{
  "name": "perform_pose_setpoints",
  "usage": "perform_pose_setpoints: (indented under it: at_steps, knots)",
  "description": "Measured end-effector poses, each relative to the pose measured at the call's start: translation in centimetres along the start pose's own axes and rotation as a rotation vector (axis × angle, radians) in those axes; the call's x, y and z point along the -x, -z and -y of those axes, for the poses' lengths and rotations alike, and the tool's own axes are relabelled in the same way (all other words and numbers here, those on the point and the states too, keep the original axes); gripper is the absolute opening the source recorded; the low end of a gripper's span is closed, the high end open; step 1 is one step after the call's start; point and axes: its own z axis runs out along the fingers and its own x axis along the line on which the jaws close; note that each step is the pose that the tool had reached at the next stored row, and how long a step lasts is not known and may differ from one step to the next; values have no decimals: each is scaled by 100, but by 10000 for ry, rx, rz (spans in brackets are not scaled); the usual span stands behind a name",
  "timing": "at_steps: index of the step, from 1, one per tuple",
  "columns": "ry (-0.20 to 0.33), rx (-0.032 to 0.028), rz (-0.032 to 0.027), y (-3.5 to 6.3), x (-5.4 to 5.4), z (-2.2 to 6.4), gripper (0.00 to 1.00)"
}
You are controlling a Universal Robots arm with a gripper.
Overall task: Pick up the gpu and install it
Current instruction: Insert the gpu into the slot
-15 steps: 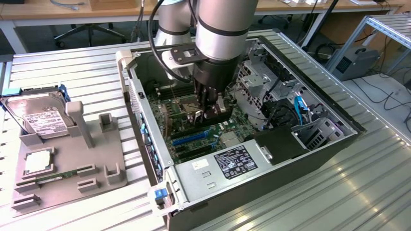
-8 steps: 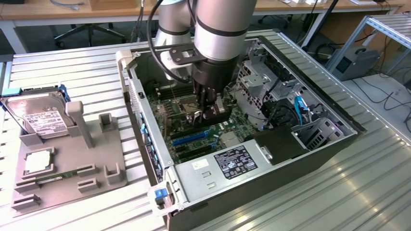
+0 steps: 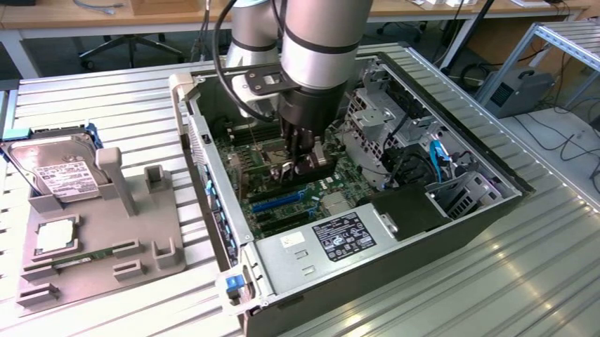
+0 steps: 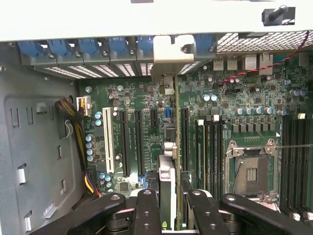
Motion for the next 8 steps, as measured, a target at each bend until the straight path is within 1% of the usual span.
perform_pose_setpoints:
  at_steps: [8]
  knots:
    - [0, -1, 1, -3, -1, -22, 27]
